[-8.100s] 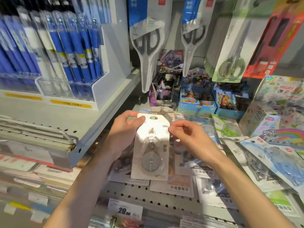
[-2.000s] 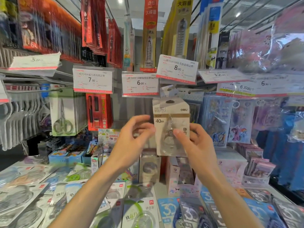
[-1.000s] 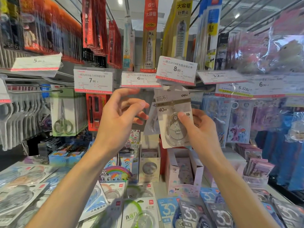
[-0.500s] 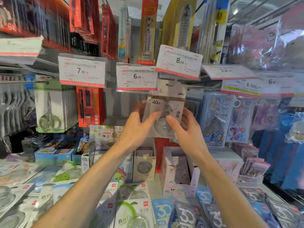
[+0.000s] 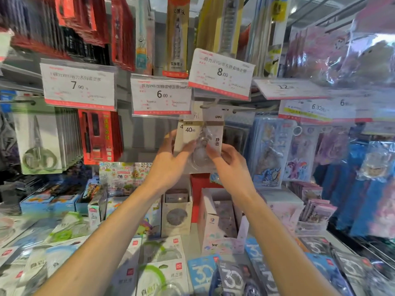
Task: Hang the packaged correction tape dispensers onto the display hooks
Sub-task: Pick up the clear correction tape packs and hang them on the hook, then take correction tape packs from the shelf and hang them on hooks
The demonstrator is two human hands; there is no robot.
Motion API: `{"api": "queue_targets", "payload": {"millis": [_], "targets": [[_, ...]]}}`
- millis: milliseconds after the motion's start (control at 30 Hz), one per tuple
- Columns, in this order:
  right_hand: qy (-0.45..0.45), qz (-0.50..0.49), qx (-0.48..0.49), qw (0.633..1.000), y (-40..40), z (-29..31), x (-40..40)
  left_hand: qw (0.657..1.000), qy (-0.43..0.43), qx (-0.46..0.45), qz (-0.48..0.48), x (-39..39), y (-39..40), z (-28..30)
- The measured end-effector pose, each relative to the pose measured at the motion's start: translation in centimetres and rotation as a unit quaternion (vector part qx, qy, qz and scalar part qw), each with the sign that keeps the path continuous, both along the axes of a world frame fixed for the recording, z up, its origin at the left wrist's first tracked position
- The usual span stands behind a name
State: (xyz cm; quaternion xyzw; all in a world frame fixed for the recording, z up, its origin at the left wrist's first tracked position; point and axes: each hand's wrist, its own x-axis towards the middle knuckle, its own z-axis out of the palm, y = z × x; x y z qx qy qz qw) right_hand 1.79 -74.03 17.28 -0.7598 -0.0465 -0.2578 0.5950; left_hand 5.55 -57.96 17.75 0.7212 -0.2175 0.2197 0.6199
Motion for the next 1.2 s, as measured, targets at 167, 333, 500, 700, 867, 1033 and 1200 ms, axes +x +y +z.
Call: {"api": "queue_targets", "payload": {"millis": [167, 333, 500, 700, 867, 1033, 1200], "targets": [[0.02, 0.039, 0.063, 0.997, -2.7, -2.3, -2.2, 0.999, 0.035, 0.022, 0.012, -2.7, 2.4, -0.9], [0.027, 0.045, 0.127, 0.991, -4.1, -5.9, -6.3, 0.995, 0.087, -0.03, 0.049, -7.7, 5.8, -3.9], [0.062, 0.066, 0.136, 0.987, -3.7, -10.4, -10.5, 0.988, 0.115, -0.087, 0.054, -13.4, 8.5, -7.9], [0.122, 0.08, 0.159, 0.976, 0.2, -14.6, -13.7, 0.973, 0.143, -0.159, 0.086, -18.4, 11.9, -13.1], [0.157, 0.096, 0.165, 0.969, 5.3, -16.2, -15.1, 0.952, 0.174, -0.225, 0.111, -19.9, 16.7, -15.7], [0.16, 0.085, 0.198, 0.963, 13.0, -16.3, -14.9, 0.946, 0.176, -0.246, 0.12, -19.4, 24.0, -16.6], [0.138, 0.069, 0.216, 0.964, 22.4, -16.0, -14.2, 0.948, 0.19, -0.235, 0.096, -18.0, 33.9, -16.2]]}}
